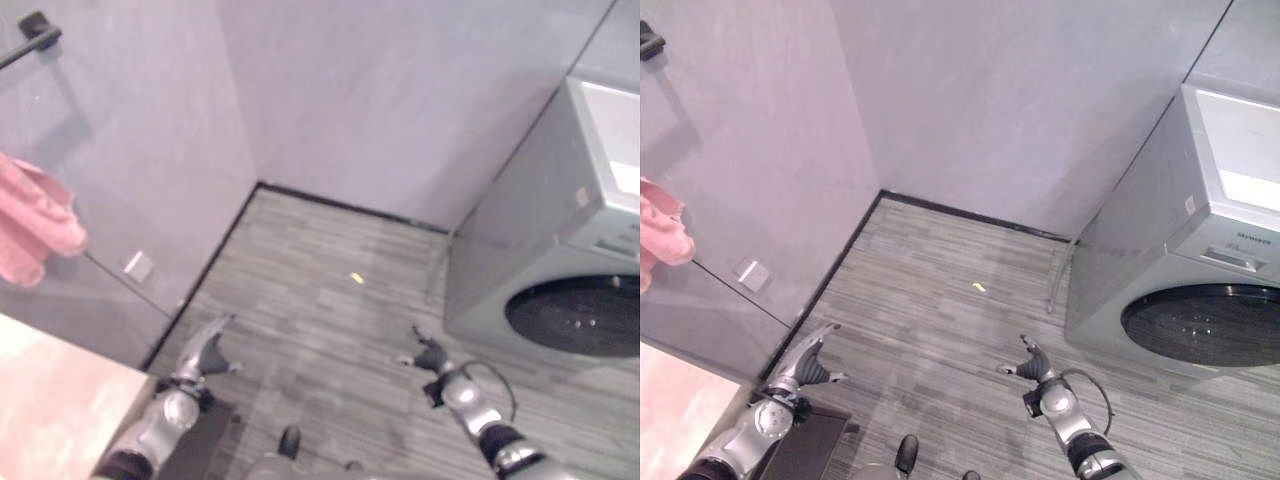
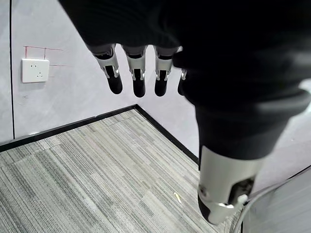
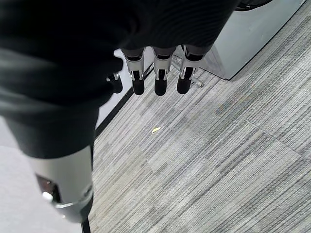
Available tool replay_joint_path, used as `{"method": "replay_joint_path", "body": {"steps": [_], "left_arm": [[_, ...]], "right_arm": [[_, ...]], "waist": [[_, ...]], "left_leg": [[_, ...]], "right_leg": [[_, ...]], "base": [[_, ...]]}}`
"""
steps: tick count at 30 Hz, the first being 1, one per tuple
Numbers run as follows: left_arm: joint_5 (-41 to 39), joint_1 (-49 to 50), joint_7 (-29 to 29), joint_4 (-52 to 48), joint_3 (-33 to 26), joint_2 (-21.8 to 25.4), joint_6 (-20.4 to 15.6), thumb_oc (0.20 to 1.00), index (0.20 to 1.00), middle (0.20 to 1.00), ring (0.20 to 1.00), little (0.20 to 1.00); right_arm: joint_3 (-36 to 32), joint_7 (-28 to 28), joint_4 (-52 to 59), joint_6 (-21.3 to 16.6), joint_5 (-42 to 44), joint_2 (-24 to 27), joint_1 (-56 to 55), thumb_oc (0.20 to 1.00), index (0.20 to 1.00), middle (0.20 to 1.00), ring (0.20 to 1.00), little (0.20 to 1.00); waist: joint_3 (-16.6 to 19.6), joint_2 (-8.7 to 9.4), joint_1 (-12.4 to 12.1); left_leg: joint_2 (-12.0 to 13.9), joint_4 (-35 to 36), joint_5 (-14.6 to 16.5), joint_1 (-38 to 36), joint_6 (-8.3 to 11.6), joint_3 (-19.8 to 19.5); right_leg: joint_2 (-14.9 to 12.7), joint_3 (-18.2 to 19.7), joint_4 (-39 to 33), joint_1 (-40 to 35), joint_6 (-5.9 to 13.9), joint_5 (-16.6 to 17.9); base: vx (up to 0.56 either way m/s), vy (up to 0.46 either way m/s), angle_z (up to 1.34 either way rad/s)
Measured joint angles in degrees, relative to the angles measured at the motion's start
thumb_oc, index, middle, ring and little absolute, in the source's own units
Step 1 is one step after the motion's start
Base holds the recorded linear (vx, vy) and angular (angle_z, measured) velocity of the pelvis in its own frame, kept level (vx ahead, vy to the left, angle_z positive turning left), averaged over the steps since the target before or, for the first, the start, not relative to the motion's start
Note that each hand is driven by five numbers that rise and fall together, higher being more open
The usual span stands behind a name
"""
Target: Put brush and paste in cup on sink, flatten towel.
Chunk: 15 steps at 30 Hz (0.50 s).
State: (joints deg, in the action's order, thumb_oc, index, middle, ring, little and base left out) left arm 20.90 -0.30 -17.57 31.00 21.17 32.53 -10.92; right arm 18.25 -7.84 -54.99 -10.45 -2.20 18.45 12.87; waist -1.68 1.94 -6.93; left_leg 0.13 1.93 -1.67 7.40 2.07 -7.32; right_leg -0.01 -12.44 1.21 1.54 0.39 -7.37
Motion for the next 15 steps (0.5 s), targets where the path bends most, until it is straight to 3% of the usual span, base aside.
{"method": "replay_joint_path", "body": {"steps": [15], "left_arm": [[-0.2,0.0,0.0,-0.9,-1.7,0.4,0.4,1.000,1.000,1.000,1.000,1.000]], "right_arm": [[0.0,0.6,0.1,0.3,0.1,-1.0,-3.3,1.000,1.000,1.000,1.000,1.000]], "waist": [[-0.8,2.29,0.2]], "left_leg": [[0.3,0.0,0.4,-0.4,-0.05,2.3]], "right_leg": [[-0.1,1.4,1.9,1.6,0.31,-0.1]], "base": [[0.02,0.035,-0.10]]}}
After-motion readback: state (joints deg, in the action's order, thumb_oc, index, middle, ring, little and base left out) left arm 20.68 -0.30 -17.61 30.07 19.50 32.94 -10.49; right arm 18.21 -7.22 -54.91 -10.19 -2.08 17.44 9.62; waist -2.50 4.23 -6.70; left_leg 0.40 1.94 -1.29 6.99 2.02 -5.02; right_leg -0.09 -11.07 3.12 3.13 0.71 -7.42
